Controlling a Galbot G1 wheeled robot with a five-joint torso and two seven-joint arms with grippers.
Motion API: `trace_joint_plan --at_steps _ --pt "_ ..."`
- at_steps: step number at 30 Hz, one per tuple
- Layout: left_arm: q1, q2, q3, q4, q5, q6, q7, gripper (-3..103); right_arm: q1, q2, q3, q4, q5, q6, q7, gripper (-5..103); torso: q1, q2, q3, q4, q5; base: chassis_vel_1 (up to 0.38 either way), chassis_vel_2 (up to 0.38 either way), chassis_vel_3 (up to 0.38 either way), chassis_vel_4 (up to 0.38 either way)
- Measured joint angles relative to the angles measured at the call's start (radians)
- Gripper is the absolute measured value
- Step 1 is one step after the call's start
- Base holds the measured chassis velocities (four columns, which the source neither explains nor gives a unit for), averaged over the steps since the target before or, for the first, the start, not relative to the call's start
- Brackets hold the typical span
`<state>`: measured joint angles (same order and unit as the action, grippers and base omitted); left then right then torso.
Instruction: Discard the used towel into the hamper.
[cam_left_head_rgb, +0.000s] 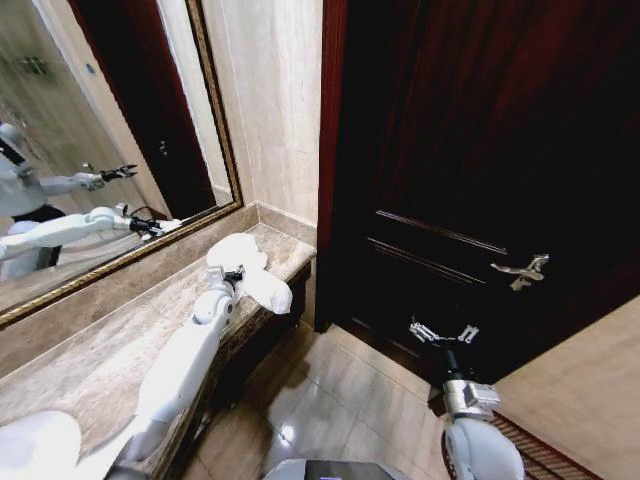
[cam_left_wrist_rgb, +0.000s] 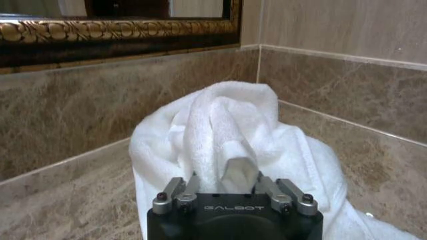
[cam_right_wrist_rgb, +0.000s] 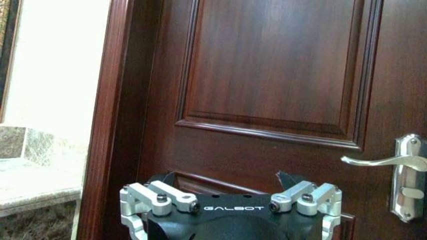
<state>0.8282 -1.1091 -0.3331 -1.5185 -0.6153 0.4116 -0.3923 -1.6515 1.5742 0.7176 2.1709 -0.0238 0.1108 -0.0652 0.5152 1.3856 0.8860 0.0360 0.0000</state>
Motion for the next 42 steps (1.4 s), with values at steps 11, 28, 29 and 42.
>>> trace_joint_plan --at_steps 11,28,29,42 --pt "0.024 0.015 0.0 -0.052 0.138 -0.116 0.004 5 0.001 0.001 0.0 -0.001 0.0 0.004 0.002 100 0.0 0.0 0.0 0.0 -0.0002 0.0 0.0 0.0 0.0" --pt "0.387 0.164 -0.214 -0.559 0.121 -0.263 0.081 5 -0.014 0.026 0.01 0.131 0.04 -0.068 0.029 100 0.0 0.0 0.0 0.0008 -0.0002 0.0 0.0 0.0 0.0" --pt "0.387 0.164 -0.214 -0.559 0.121 -0.263 0.081 5 -0.014 0.026 0.01 0.131 0.04 -0.068 0.029 100 0.0 0.0 0.0 0.0008 -0.0002 0.0 0.0 0.0 0.0" --pt "0.762 0.053 -0.287 -0.768 0.255 -0.392 0.118 5 -0.107 -0.002 0.078 0.276 0.106 -0.159 0.013 100 0.0 0.0 0.0 0.0003 0.0001 0.0 0.0 0.0 0.0"
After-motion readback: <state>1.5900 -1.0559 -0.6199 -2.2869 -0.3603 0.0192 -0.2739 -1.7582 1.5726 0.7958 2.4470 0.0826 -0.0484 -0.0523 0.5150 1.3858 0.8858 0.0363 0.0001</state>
